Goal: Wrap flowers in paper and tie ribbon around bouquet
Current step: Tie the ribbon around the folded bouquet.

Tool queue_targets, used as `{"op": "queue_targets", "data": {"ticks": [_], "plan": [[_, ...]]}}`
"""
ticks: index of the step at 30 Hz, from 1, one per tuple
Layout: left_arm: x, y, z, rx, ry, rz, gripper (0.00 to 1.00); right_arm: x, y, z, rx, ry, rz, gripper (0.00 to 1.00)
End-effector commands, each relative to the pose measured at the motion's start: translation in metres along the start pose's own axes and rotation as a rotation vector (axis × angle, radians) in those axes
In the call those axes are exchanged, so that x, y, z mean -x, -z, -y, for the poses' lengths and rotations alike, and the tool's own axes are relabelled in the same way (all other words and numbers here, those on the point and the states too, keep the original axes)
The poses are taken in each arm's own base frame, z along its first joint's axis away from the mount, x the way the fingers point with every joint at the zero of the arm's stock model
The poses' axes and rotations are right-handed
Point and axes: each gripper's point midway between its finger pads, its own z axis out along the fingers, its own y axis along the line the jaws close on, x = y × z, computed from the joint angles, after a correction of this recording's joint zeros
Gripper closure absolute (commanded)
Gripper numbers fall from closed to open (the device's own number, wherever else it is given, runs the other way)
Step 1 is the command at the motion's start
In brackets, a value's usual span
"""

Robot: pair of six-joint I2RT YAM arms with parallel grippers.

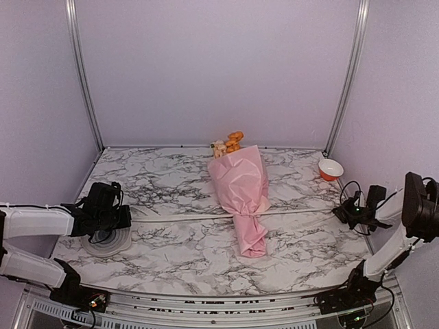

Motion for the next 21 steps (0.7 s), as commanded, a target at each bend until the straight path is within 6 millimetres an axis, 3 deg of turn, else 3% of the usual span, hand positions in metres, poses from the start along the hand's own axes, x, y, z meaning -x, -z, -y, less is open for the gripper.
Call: {"op": "queue_targets", "data": {"ticks": [1, 14, 21], "plan": [[-0.011, 0.006, -0.06, 0.227, 0.044, 0.004, 1.0, 0.06, 0.021, 0.022, -0.095, -0.012, 0.245, 1.0], [-0.007, 0.012, -0.074, 0.269, 0.101, 0.046, 1.0, 0.068, 0.034, 0.04, -0.112, -0.073, 0.296, 1.0], [-0.005, 0.017, -0.075, 0.249, 0.117, 0.076, 1.0, 0.068, 0.038, 0.031, -0.088, -0.048, 0.306, 1.0]]}}
